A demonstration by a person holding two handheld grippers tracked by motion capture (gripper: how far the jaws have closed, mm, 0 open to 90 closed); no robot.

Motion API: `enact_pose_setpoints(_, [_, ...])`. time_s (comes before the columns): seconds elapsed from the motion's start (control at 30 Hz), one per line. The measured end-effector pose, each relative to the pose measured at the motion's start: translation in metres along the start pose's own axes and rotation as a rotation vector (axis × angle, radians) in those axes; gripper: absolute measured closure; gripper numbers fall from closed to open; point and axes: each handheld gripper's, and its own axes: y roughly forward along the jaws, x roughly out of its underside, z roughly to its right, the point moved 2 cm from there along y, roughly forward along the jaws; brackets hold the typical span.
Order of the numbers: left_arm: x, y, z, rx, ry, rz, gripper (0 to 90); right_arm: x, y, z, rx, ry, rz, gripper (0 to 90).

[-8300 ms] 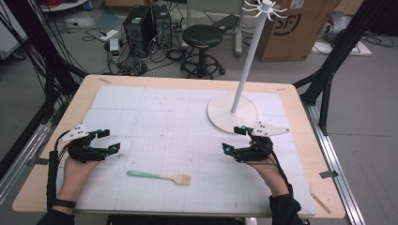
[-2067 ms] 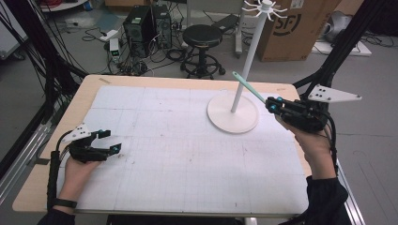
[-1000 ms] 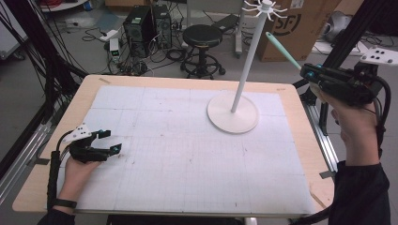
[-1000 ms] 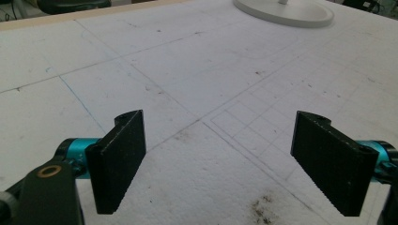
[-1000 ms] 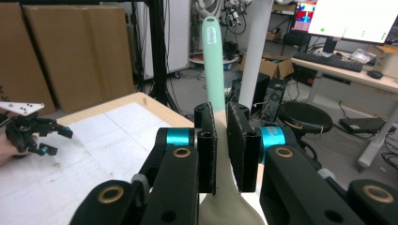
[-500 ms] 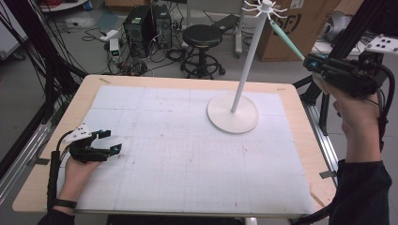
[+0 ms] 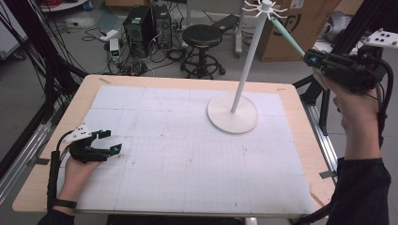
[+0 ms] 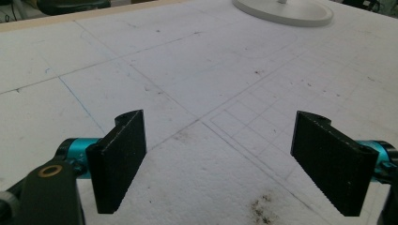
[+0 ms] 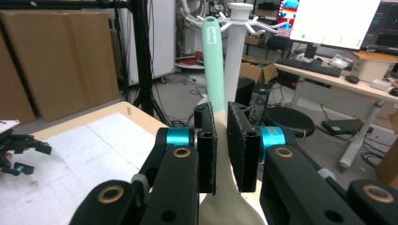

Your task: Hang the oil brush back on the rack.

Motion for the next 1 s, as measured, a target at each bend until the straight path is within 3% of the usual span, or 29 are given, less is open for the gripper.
enact_pose_setpoints(1.0, [0.0,0.0,0.0002,0.003,0.004,-0.003,19.3,0.0055,0.0102,0.0036,0.021,0.007,-0.031,82.5])
